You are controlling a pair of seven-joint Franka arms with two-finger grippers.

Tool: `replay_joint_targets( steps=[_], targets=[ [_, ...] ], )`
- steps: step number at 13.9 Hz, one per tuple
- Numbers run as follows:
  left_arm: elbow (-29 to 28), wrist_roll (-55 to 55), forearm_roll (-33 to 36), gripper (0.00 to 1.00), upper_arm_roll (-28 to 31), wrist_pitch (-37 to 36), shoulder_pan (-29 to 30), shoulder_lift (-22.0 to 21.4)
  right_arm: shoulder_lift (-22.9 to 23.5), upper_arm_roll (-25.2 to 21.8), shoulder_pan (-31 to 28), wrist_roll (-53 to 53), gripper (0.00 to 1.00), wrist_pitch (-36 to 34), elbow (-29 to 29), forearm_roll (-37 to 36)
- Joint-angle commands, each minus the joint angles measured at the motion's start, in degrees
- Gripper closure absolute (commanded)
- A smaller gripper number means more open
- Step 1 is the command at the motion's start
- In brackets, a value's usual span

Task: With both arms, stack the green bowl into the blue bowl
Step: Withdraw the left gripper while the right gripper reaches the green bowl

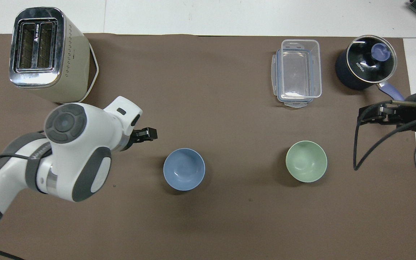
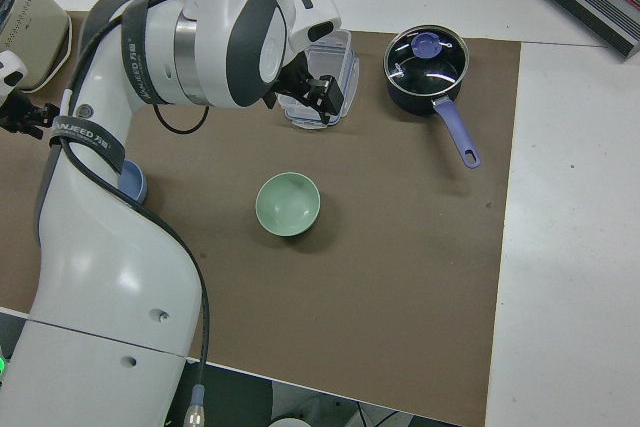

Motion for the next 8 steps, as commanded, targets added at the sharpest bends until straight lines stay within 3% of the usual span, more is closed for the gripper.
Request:
replay_joint_targets(
  steps=[1, 6, 8],
  targets=[
    [4.79, 10.90, -0.22, 0.00, -0.43, -7.00, 7.42, -0.60, -1.91, 0.10, -0.74, -1.66, 0.00, 6.60, -9.75, -0.14],
    [13.40, 25.95, -0.05, 0.00, -0.34, -18.35, 16.93, -0.77, -1.47, 0.19, -0.21, -1.75, 0.00, 18.64, -25.13, -0.14],
    [18.92, 26.15, 1.08, 0.00, -0.34, -23.87, 18.35, -0.07, 0.45, 0.19, 0.14, -1.75, 0.00, 21.81, -27.35, -0.14]
  ],
)
